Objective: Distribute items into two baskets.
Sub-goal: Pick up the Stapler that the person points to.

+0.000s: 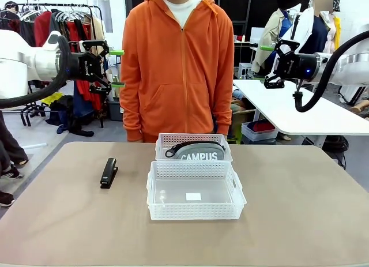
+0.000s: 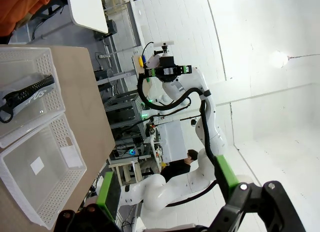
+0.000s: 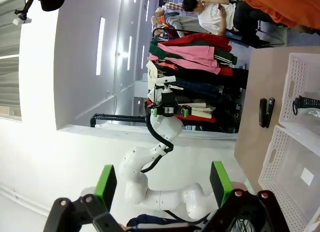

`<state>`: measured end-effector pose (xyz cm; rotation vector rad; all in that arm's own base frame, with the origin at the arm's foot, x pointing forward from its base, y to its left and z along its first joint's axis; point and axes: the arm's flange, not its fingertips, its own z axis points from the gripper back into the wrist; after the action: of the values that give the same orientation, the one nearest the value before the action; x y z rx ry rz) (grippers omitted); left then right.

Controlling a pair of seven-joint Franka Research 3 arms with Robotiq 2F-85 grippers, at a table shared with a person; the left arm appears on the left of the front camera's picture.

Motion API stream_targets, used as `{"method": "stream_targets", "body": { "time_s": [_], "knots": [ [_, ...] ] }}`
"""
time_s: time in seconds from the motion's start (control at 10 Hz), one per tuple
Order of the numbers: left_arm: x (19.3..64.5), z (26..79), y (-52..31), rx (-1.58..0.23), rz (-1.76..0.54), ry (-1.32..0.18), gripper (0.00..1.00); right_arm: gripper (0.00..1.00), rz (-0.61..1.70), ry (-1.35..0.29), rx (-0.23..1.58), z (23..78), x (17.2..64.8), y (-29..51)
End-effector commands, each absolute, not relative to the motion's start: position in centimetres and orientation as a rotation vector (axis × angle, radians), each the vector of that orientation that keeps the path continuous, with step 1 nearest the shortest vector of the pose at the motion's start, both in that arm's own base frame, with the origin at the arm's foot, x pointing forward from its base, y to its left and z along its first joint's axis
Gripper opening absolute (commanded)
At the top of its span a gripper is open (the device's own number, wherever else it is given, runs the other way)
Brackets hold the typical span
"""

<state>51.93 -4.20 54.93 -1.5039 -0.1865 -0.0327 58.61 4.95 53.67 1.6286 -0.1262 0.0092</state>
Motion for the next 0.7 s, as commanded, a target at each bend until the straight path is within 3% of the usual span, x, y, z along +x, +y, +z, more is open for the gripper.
{"method": "stream_targets", "body": {
  "time_s": [0.0, 0.6],
  "knots": [
    [51.9, 55.07, -4.08, -1.506, -0.034, -0.188, 1.0, 1.0, -0.007, -0.128, 1.638, 53.82, 58.57, 4.86],
    [51.9, 55.07, -4.08, -1.506, -0.034, -0.188, 1.0, 1.0, -0.007, -0.128, 1.638, 53.82, 58.57, 4.86]
  ]
}}
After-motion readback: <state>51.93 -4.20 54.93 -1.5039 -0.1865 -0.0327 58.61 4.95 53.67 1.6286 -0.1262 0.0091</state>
